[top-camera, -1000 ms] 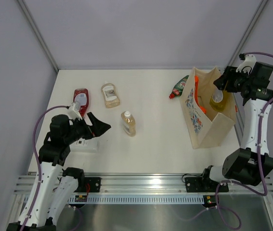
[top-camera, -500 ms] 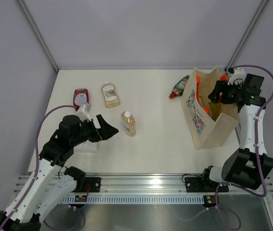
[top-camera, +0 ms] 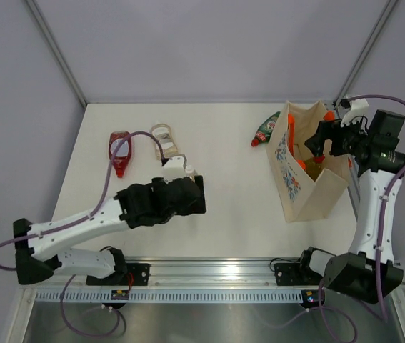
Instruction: Place the personal care products into the canvas bag
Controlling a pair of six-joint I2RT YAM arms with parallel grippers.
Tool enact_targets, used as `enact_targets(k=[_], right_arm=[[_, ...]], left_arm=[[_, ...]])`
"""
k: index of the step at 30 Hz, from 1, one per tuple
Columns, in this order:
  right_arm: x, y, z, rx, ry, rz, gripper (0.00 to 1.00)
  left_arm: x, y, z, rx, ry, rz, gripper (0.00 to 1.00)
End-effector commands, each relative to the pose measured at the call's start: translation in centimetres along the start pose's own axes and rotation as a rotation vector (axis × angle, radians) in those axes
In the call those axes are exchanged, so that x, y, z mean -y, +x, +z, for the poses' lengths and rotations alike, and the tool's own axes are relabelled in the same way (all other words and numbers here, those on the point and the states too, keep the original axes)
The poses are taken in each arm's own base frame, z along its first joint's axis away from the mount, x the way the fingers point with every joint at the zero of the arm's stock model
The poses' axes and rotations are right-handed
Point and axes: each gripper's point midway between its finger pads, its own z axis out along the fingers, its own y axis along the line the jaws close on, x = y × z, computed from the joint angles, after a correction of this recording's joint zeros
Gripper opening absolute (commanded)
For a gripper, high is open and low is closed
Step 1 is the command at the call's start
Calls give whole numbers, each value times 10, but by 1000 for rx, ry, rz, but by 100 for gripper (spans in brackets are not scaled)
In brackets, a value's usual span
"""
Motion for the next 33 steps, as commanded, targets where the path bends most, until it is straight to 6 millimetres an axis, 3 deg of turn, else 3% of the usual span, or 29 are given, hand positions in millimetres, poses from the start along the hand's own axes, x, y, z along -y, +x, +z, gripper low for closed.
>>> enact_targets(k=[1, 4, 9, 12, 17, 23, 27, 28, 30, 31, 33], right_arm=[[-53, -19, -34, 95, -158, -75, 99], [-79, -8, -49, 132, -224, -96, 99], [-99, 21, -50, 150, -300, -108, 100], [-113, 24, -54, 187, -366, -122, 99], [-132, 30, -59, 239, -464, -131, 100], [-144, 42, -61, 273, -523, -150, 100], [-147, 49, -60, 287, -539, -161, 100], [-148, 48, -62, 294, -536, -161, 100], [-150, 47, -64, 297, -537, -163, 99], [-150, 47, -65, 296, -536, -160, 100], [-150, 45, -66, 295, -527, -159, 99]], left_arm=[[-20, -27, 12, 190, -270, -36, 99], [-13, -30, 34, 236, -361, -13, 99], [-7, -48, 62, 396, -466, 33, 99], [-9, -54, 86, 437, -509, 45, 98], [-15, -57, 122, 410, -533, 78, 95], [-26, -55, 163, 333, -512, 43, 80], [-26, -58, 172, 306, -479, 57, 52], [-25, -57, 172, 298, -468, 65, 35], [-19, -55, 173, 269, -422, 97, 19], [-18, -55, 171, 255, -406, 126, 4], [-5, -60, 161, 235, -314, 120, 0]])
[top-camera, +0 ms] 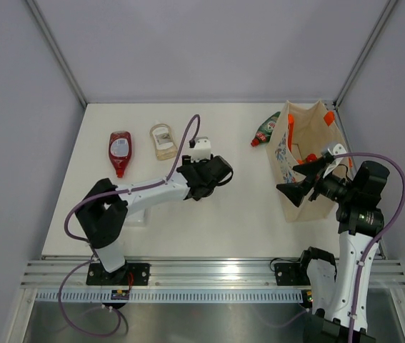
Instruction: Place the personal care products into the canvas bag
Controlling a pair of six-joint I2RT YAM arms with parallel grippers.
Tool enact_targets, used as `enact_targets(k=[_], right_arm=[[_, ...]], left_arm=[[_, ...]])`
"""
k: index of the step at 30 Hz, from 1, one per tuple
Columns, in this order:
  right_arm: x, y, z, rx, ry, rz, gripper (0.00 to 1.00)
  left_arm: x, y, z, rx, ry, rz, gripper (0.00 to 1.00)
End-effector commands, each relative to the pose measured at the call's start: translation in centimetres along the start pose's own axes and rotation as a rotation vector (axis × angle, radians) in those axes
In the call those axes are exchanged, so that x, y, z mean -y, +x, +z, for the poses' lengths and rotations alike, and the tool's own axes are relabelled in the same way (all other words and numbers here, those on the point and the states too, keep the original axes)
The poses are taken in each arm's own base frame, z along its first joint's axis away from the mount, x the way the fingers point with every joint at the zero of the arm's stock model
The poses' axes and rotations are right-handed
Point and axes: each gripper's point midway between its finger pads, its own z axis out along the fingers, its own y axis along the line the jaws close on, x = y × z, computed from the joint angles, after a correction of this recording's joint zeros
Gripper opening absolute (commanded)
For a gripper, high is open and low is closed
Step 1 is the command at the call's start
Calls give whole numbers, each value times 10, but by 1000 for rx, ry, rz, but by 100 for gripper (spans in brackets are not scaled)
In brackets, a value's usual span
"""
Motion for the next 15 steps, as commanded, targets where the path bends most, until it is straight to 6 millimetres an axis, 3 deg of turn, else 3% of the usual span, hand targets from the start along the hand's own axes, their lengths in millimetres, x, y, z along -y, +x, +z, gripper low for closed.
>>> enact_targets(k=[1, 3, 4, 5, 6, 7, 8, 11, 14, 15], right_arm=[[-5, -9, 0, 12, -27, -28, 100], [-9, -11, 0, 6, -62, -13, 99], [-12, -2, 1, -21, -105, 23, 100], [-24, -9, 0, -7, -179, 10, 100], [-33, -10, -3, -4, -209, 0, 100], [-30, 3, -1, -35, -251, 65, 99], [-34, -4, -2, -31, -271, 27, 99], [-39, 8, -1, -98, -337, -7, 99], [-48, 26, 11, -187, -447, -40, 100], [-54, 29, 23, -217, -495, -50, 99]], left_arm=[[18, -19, -20, -19, 193, 18, 0], [25, -32, -39, -47, 340, -9, 0], [32, -40, -47, -41, 421, 5, 0], [44, -39, -61, -86, 558, 1, 0], [44, -40, -77, -89, 667, 3, 0], [50, -41, -89, -70, 777, 62, 0], [67, -43, -118, -69, 997, 78, 0], [66, -40, -154, -36, 1220, 150, 0], [64, -39, -176, -16, 1351, 231, 0], [64, -40, -183, -10, 1385, 245, 0]])
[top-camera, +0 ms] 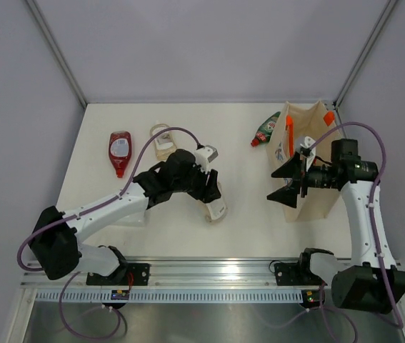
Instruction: Place the personal care products into the canvas bag
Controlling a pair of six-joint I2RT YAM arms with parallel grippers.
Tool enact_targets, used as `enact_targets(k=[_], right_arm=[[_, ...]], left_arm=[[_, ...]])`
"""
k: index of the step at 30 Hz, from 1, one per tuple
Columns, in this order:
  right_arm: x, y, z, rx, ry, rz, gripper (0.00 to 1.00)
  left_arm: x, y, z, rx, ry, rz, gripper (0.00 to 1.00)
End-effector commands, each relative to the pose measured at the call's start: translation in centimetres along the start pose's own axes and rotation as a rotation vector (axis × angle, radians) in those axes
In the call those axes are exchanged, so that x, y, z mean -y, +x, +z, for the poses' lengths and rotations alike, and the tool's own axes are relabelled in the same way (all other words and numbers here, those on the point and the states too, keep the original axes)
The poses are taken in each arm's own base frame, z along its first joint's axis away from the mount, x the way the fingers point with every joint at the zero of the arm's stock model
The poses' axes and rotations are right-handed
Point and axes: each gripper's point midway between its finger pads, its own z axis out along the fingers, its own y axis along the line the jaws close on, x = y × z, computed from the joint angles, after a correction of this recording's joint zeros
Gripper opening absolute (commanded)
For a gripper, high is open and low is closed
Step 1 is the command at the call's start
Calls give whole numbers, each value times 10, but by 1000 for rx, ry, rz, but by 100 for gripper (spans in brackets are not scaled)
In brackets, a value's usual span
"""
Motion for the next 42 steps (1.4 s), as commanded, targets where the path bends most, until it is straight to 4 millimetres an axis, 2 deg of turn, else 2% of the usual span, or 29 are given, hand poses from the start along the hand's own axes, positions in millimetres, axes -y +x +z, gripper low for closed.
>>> enact_targets(k=[1, 2, 3, 4, 5, 6, 8, 9, 12, 13, 14, 17, 22, 25, 35, 39, 40, 42], right_arm=[[-25, 10, 22, -100, -122, -65, 100], [-16, 28, 29, -186, -77, -57, 100], [-4, 21, 39, -182, -29, -101, 99], [-12, 26, 53, -215, -62, -145, 100], [-5, 34, 58, -248, -27, -140, 100], [2, 27, 69, -224, -6, -114, 100], [0, 32, 82, -220, -27, -87, 100], [3, 29, 90, -197, -23, -93, 99], [-14, 33, 108, -179, -126, -105, 100], [-21, 33, 113, -173, -162, -92, 99], [-37, 30, 119, -163, -231, -82, 100], [-55, 26, 138, -154, -304, -63, 99], [-70, 17, 142, -142, -416, 3, 100], [-80, 10, 144, -130, -455, 16, 99], [-98, -13, 155, -87, -562, 139, 98], [-99, -21, 159, -67, -592, 162, 85], [-101, -23, 157, -66, -613, 161, 70], [-103, -24, 155, -66, -628, 154, 49]], left_arm=[[83, -51, -41, 176, 437, 241, 0], [88, -53, -46, 181, 463, 258, 0], [91, -54, -50, 182, 479, 269, 0], [94, -56, -55, 188, 491, 281, 0], [99, -61, -64, 208, 506, 295, 0], [101, -64, -69, 213, 514, 298, 0], [106, -68, -79, 227, 526, 299, 0], [108, -71, -88, 249, 534, 304, 0], [113, -75, -103, 298, 553, 286, 0], [114, -77, -106, 311, 557, 272, 0], [115, -79, -108, 321, 559, 265, 0], [115, -85, -110, 350, 549, 244, 0], [110, -96, -110, 392, 520, 219, 0], [110, -110, -113, 447, 528, 204, 0], [120, -146, -123, 580, 573, 139, 0], [122, -156, -128, 622, 590, 114, 0], [121, -156, -128, 626, 589, 109, 0], [120, -158, -128, 630, 586, 101, 0]])
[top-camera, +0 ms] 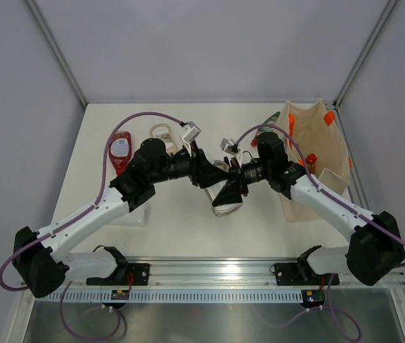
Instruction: Place the personal care products into the canvas bag
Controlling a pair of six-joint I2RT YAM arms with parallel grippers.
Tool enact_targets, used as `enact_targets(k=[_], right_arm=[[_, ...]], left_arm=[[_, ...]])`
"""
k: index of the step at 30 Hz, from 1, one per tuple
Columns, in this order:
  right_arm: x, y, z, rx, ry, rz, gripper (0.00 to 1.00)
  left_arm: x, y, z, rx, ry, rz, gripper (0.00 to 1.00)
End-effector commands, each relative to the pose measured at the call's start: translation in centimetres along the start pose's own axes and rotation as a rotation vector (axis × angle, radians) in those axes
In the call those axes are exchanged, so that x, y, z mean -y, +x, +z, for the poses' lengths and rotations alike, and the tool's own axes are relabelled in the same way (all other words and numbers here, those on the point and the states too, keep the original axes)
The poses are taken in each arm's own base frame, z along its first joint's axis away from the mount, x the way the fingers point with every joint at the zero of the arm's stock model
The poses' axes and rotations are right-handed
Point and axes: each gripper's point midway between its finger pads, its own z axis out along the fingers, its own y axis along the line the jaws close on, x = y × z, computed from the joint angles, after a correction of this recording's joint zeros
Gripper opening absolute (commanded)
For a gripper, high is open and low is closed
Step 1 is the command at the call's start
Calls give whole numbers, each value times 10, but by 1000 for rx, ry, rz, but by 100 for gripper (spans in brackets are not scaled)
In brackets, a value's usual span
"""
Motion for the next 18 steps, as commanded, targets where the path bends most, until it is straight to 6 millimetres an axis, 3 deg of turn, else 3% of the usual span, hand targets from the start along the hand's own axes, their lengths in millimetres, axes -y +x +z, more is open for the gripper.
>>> enact_targets(k=[1, 2, 5, 8, 9, 11, 12, 14, 18], right_arm=[[-23, -25, 2, 23, -84, -61, 38], [-24, -28, 1, 24, -83, -111, 22], [-32, -20, -5, 1, -60, -113, 1], [-35, -24, -11, 5, -32, -150, 0], [-35, -25, -13, 8, -26, -154, 0], [-32, -32, -20, 18, 4, -157, 0], [-31, -35, -23, 23, 14, -160, 0], [-28, -42, -29, 30, 44, -162, 0], [-23, -56, -41, 42, 113, -177, 0]], left_arm=[[36, -74, -8, 256, 107, 105, 0], [35, -76, -10, 261, 102, 103, 0], [29, -80, -18, 279, 77, 93, 0], [20, -83, -27, 295, 9, 71, 45], [14, -79, -29, 280, -28, 56, 72], [14, -84, -39, 306, -63, 74, 94], [12, -83, -42, 300, -83, 94, 99], [13, -91, -53, 322, -119, 119, 99], [-1, -90, -70, 270, -259, 168, 99]])
